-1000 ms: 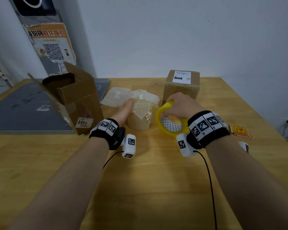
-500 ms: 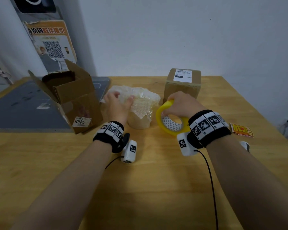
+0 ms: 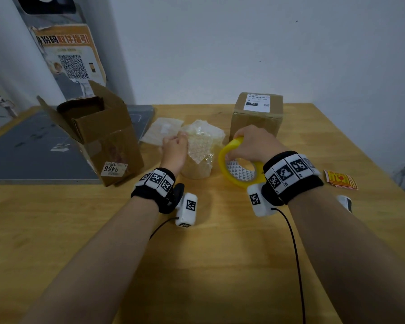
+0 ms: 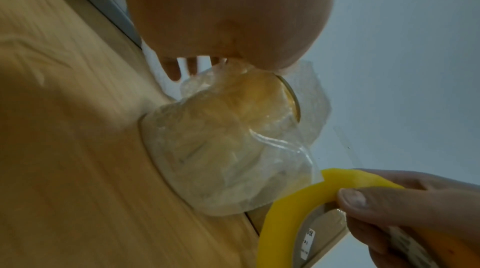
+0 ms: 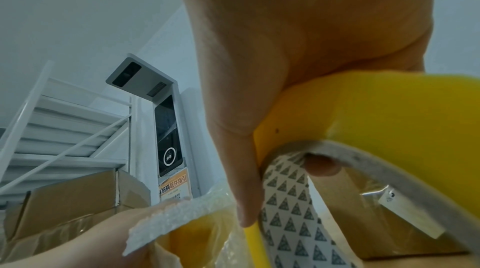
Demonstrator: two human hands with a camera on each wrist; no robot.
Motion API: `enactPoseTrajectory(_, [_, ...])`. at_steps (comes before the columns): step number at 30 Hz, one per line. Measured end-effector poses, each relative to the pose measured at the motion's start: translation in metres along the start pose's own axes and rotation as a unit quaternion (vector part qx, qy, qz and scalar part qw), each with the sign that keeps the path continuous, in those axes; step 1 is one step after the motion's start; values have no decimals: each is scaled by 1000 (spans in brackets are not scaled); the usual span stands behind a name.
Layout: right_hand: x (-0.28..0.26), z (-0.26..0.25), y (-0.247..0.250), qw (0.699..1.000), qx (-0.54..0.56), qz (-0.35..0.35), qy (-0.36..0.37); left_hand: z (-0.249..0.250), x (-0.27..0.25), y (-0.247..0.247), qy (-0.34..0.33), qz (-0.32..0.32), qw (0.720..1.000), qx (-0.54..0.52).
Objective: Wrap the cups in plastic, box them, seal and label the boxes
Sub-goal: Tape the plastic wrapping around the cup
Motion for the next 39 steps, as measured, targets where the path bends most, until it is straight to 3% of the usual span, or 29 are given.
enactPoseTrajectory(6, [1, -3, -1, 1000, -2, -7, -1, 12, -1, 7, -119, -15, 993, -5])
enactPoseTrajectory(9, [2, -3, -1, 1000, -2, -8, 0, 15, -5, 8, -145, -40, 988, 23])
enactPoseTrajectory(13, [1, -2, -1, 1000, 4, -9, -5, 4, -8, 3, -133, -105, 985, 13])
enactPoseTrajectory(19, [1, -1, 0, 1000, 5, -3, -4, 8, -2, 4, -108, -90, 984, 109])
enactPoseTrajectory(24, [1, 0, 0, 1000, 9, -5, -1, 16, 5, 9, -49, -154, 981, 111])
enactPoseTrajectory(30, [3, 4, -3, 1000, 11, 1, 2, 9, 4, 5, -28, -121, 982, 144])
enactPoseTrajectory(35, [2, 4, -1, 1000, 12, 1, 5, 7, 0, 9, -43, -167, 983, 65])
enactPoseTrajectory(39, [-1, 6, 3, 1000, 20, -3, 7, 7, -5, 9, -56, -123, 988, 74])
Point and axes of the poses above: each hand's wrist, its own x-axis towards the middle knuckle, its own y-axis out of the back of the hand, z = x × y, the point moved 2 cm from there along x, towards the middle knuckle, and after that the axes turned 3 degrees about x, right-handed, at the moved point
